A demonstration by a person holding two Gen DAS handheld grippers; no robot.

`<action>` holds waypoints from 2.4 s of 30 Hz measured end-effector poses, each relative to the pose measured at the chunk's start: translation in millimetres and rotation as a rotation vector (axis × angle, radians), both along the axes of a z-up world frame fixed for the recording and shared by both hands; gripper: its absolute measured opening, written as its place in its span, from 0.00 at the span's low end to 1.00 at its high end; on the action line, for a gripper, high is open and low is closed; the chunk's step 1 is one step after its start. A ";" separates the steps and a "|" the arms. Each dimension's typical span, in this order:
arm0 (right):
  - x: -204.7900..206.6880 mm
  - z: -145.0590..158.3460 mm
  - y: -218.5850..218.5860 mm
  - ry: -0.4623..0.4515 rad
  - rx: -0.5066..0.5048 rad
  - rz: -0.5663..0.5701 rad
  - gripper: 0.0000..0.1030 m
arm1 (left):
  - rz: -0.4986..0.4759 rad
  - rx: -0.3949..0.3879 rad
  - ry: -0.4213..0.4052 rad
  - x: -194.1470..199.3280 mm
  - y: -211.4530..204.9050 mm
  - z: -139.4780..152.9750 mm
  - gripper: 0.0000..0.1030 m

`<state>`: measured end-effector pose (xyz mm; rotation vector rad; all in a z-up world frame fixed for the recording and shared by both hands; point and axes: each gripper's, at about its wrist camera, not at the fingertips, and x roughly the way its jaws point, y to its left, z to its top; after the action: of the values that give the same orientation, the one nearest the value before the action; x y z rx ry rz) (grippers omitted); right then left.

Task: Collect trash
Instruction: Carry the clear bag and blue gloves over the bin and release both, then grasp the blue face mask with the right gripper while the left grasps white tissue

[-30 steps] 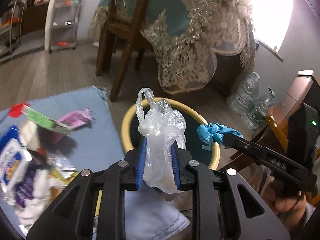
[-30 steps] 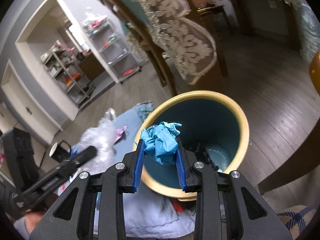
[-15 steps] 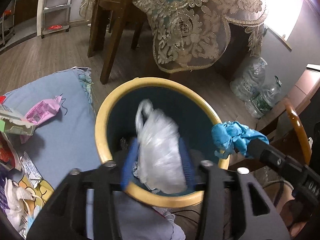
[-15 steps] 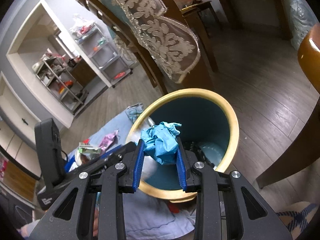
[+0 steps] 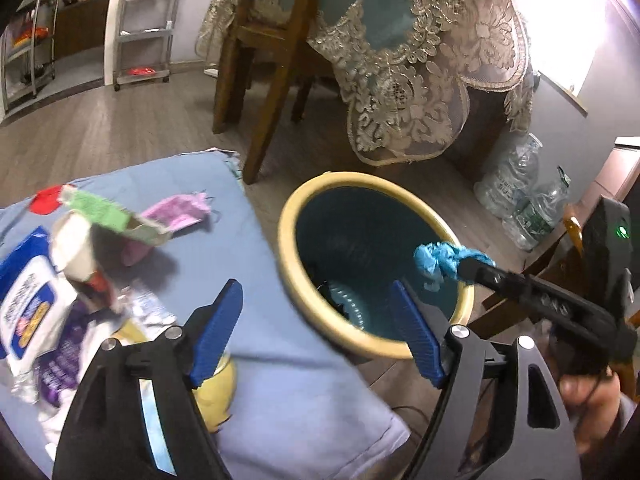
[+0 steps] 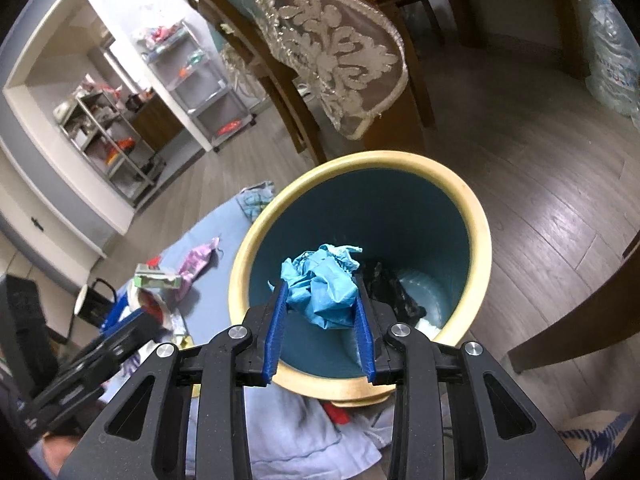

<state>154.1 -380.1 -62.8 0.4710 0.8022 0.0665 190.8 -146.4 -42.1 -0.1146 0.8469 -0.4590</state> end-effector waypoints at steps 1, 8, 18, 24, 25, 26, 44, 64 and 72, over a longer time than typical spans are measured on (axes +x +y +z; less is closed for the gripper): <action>1.8 -1.4 1.3 0.004 -0.007 0.004 0.32 | 0.004 0.010 -0.004 -5.4 7.5 0.7 0.73; 9.2 -6.4 6.6 0.026 -0.050 0.013 0.36 | 0.036 0.055 -0.011 -30.2 45.1 -0.8 0.75; 4.6 -5.6 17.1 0.019 -0.117 0.034 0.69 | 0.170 0.081 -0.028 -62.1 114.3 4.0 0.80; -1.8 -2.1 22.1 0.011 -0.134 0.042 0.77 | 0.282 0.060 -0.012 -80.3 156.9 0.2 0.82; -3.5 -2.1 23.9 0.013 -0.134 0.045 0.78 | 0.305 0.050 -0.011 -83.8 163.7 -0.6 0.82; -4.9 -2.1 26.2 0.017 -0.135 0.049 0.78 | 0.317 0.045 -0.012 -85.2 167.3 -0.5 0.82; -11.5 -23.4 168.0 0.065 -0.080 0.458 0.78 | 0.353 0.033 -0.054 -88.6 167.7 -13.1 0.75; -1.9 -61.5 213.2 0.176 -0.005 0.552 0.07 | 0.429 0.086 -0.085 -88.7 180.6 -15.9 0.75; -6.8 -32.4 159.0 0.107 -0.033 0.508 0.06 | 0.261 0.218 -0.073 -74.7 135.6 -29.5 0.74</action>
<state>147.3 -221.1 -95.2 0.2310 1.0120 0.5013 116.1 -10.7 -71.6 -0.0065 0.7918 -0.1241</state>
